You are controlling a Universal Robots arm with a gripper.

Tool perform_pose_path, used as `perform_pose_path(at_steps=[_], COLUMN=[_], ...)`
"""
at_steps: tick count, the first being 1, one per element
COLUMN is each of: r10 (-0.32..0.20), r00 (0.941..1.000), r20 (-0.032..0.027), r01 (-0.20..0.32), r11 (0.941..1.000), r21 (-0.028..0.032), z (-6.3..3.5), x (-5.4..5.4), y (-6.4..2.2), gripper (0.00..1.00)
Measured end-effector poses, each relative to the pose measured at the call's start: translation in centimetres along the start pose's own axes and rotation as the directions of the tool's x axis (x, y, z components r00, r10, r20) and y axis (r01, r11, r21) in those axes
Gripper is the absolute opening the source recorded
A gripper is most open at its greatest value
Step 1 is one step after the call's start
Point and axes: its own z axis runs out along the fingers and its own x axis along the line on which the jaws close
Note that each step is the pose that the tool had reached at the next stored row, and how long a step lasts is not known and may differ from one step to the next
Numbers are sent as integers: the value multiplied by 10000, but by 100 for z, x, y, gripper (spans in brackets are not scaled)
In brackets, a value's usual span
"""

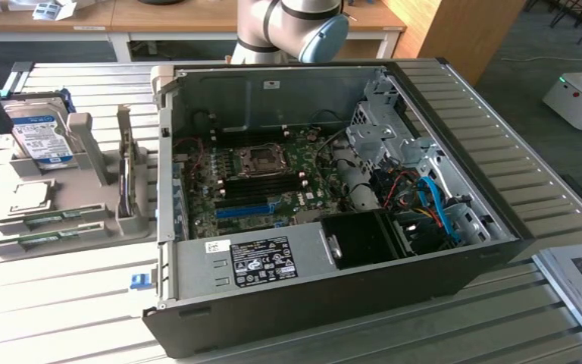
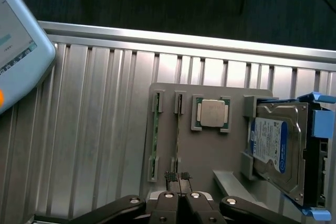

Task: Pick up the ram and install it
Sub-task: 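Pick up the ram and move it above insertion slot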

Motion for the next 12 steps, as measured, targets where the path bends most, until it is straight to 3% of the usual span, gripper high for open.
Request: perform_pose_path(at_steps=[12], r10=[1], r00=[10000], r20=[-1], r01=[-1], r11=[10000], r21=[-2], z=[123], x=[-4], y=[-4], gripper=[10])
